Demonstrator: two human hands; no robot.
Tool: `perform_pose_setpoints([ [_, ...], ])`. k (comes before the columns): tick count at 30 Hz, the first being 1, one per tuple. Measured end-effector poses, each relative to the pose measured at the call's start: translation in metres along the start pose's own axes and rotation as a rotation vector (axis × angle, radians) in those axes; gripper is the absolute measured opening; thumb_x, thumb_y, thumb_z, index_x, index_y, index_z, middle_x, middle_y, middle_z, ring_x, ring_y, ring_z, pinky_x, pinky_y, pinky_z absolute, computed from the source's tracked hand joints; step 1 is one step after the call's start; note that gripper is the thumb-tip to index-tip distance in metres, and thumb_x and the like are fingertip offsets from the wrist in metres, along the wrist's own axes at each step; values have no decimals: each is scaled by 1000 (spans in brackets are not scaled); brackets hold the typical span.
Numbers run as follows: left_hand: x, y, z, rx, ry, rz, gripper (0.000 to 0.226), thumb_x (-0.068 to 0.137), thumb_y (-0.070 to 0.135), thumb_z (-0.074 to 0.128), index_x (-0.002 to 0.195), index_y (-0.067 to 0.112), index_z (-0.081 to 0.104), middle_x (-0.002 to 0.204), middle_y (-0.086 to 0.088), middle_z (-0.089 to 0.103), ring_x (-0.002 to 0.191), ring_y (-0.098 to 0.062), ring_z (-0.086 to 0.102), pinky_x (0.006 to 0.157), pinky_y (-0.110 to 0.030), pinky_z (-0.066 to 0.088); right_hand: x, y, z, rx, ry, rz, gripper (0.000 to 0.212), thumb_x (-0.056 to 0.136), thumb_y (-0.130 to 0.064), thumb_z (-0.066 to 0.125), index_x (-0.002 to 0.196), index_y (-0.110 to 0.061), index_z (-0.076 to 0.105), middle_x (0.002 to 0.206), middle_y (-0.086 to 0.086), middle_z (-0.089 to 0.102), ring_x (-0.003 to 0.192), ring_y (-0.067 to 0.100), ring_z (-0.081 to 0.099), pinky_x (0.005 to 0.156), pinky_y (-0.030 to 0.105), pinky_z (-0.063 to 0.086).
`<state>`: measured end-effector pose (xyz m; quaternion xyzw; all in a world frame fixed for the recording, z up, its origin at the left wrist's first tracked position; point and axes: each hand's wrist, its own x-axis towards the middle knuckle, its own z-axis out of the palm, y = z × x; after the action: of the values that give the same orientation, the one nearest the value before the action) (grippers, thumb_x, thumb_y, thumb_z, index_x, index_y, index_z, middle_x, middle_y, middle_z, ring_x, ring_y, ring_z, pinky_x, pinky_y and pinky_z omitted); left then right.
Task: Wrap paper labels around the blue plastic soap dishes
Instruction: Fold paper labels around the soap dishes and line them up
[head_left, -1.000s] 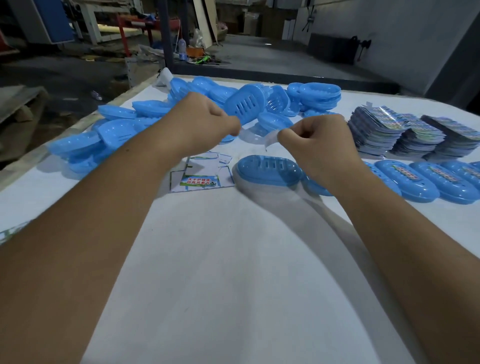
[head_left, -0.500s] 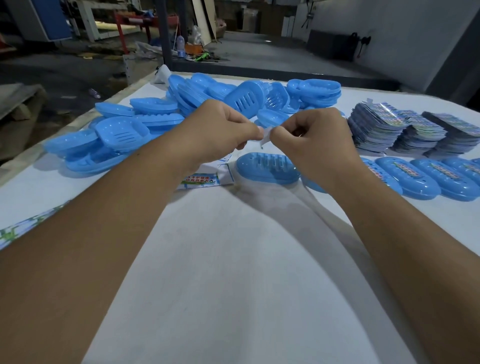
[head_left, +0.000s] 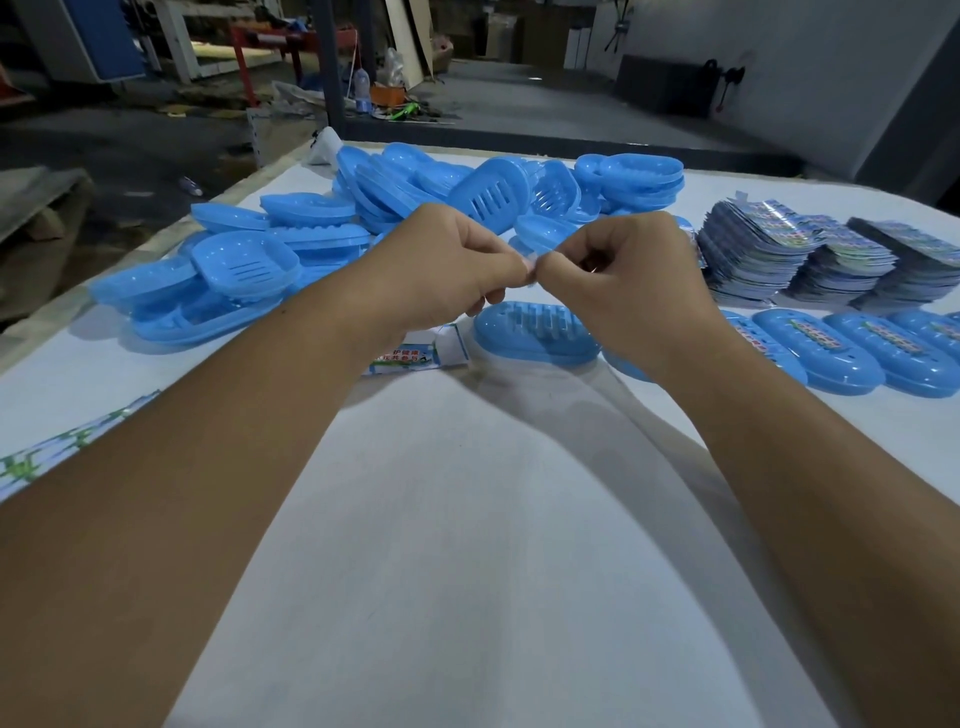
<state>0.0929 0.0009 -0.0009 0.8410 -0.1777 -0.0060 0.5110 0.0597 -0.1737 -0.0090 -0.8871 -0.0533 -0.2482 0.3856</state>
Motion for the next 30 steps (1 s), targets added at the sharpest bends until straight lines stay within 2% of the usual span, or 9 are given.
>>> perform_pose_setpoints([
  [3,1,-1,0,-14,12,-25,17,84,35,77,79,19,81,57,9,64,50,-5,52,58,-26,44,0,2,-1,-14,-21,-57,21,86,-29,71,72,-14,75,64,-1,67,51,2,47,50,11,36],
  [6,2,-1,-1,-11,32,-50,20,85,37,75,79,19,81,56,10,63,48,-5,50,55,-24,42,-3,3,-2,4,-96,-125,20,95,-27,68,76,-24,75,56,-24,60,52,-5,53,52,7,35],
  [8,2,-2,-2,-12,46,-67,25,85,43,74,77,20,81,56,11,62,48,-5,49,55,-24,41,-4,4,-1,1,-136,-165,18,99,-27,65,86,-29,77,52,-31,54,51,-5,52,51,8,35],
  [11,3,-3,-4,-9,63,-84,29,83,47,75,76,20,80,55,11,61,47,-4,49,53,-22,40,-4,4,0,-7,-148,-185,19,100,-26,62,90,-26,78,53,-21,54,48,1,47,50,9,32],
  [14,4,-4,-3,19,77,-100,24,80,40,75,76,16,78,54,11,62,46,-4,49,49,-18,39,-2,5,3,5,-124,-162,19,99,-25,63,89,-18,78,62,-16,59,52,-5,51,52,7,33],
  [20,6,-5,0,72,94,-92,28,78,35,67,55,19,68,53,9,61,47,-6,49,58,-24,41,10,19,-4,-28,22,39,16,89,-31,69,79,-22,78,59,-16,65,52,-1,51,49,9,36],
  [24,7,-8,0,122,76,-62,28,81,39,68,54,30,70,51,11,60,49,-6,50,64,-27,46,11,21,-7,41,-23,113,19,87,-32,74,73,-18,78,49,-14,59,42,0,43,43,10,33],
  [28,7,-10,0,174,72,-39,30,83,39,71,58,23,70,51,11,56,47,-3,46,59,-24,44,9,18,-7,25,-67,163,29,82,-27,69,71,0,69,54,4,44,46,9,30,42,18,29],
  [30,7,-12,1,207,81,-34,26,84,38,72,67,18,73,54,10,55,46,-2,43,56,-23,41,9,17,-9,-6,-76,207,36,80,-30,65,78,6,65,52,3,36,42,9,25,36,17,24],
])
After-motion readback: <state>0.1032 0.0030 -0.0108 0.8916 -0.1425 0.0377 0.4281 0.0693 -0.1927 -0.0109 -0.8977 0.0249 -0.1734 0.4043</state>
